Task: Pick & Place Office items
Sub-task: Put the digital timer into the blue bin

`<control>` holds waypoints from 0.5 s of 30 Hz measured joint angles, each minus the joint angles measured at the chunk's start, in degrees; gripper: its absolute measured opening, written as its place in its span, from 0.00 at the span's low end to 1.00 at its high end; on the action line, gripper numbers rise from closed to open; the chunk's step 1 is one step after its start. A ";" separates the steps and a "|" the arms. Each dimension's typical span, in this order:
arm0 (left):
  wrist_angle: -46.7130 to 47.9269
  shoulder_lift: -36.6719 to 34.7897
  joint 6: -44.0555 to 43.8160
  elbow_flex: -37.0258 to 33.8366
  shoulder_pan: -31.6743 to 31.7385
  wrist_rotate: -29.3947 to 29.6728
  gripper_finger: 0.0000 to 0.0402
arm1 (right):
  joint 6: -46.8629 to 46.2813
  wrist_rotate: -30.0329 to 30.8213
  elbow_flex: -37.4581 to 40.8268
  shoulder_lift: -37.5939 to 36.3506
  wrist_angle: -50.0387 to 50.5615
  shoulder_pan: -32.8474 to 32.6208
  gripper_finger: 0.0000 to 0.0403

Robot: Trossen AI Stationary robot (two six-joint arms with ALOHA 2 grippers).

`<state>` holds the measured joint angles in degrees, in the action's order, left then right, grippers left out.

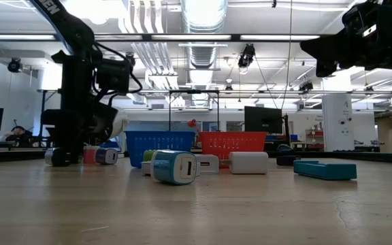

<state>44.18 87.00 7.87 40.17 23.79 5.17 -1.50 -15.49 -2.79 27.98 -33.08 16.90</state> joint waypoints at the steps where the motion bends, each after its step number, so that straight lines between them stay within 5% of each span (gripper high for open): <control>1: -0.05 0.36 0.39 0.06 0.11 -0.12 0.92 | 0.00 0.00 0.00 0.01 0.00 0.00 0.02; 9: -0.43 0.68 2.41 -0.04 1.52 -2.14 0.90 | 0.15 0.00 0.00 -0.01 0.03 -0.01 0.02; 15: -0.32 0.73 2.23 -0.09 2.80 -4.00 0.71 | 0.15 0.00 0.00 -0.01 0.02 0.01 0.02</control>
<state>43.85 87.72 10.11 40.07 26.59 1.18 -1.34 -15.49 -2.79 27.97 -33.06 16.90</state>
